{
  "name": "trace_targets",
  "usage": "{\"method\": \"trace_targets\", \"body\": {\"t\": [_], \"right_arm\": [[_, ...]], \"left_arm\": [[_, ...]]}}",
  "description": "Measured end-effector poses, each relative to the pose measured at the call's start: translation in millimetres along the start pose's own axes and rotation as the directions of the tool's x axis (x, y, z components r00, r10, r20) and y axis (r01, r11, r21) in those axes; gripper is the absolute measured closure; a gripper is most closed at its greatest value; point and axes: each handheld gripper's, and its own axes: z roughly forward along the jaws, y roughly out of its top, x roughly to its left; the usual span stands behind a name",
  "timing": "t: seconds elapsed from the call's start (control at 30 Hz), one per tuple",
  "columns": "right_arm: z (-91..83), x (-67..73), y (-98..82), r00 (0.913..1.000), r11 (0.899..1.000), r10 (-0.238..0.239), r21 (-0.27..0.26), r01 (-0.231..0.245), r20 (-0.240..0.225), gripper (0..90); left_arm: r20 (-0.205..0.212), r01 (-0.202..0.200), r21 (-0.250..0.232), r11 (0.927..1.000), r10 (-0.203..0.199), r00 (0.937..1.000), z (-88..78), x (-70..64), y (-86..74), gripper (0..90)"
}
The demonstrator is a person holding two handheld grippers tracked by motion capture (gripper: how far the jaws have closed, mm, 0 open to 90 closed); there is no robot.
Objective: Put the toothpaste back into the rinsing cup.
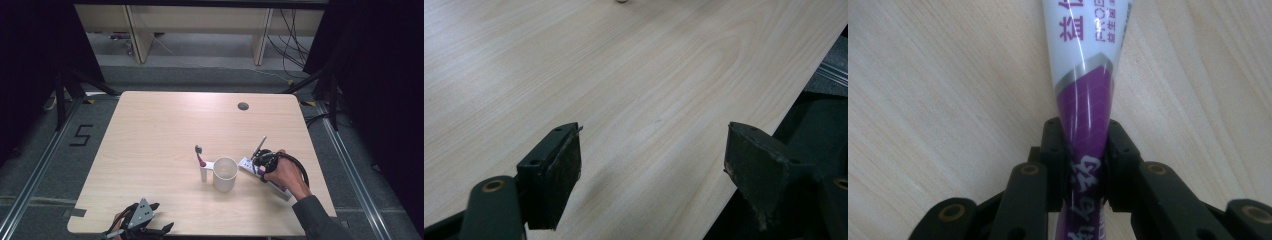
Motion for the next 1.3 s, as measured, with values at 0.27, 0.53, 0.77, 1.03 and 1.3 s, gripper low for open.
{"method": "trace_targets", "body": {"t": [0.27,0.53,0.77,1.03,1.3], "right_arm": [[0.1,2.5,6.8,0.9996,0.999,-0.027,0.035,0.027,-0.010,75.7],[-5.3,1.0,0.1,0.9993,0.999,-0.033,-0.018,0.032,-0.019,76.5],[-20.7,-8.6,-10.6,0.9990,0.989,-0.044,-0.142,0.045,0.007,76.5],[-49.3,-15.1,-27.7,0.9987,0.934,0.049,-0.354,-0.051,-0.015,76.6],[-67.6,-17.4,-37.9,0.9933,0.814,0.116,-0.572,-0.098,-0.005,76.6]], "left_arm": [[-0.008,-0.007,0.003,1.0000,0.007,0.9999,0.0,0.1,0.2,22.6],[-0.008,-0.008,0.007,0.9999,0.008,0.9999,0.2,0.0,0.5,22.7],[-0.013,-0.008,0.001,1.0000,0.008,0.9999,1.6,0.3,0.5,22.8],[0.000,0.007,-0.006,1.0000,-0.007,1.0000,2.1,-0.6,0.3,22.8],[-0.001,-0.013,0.008,0.9999,0.013,0.9999,3.7,-0.2,-0.2,22.8]]}}
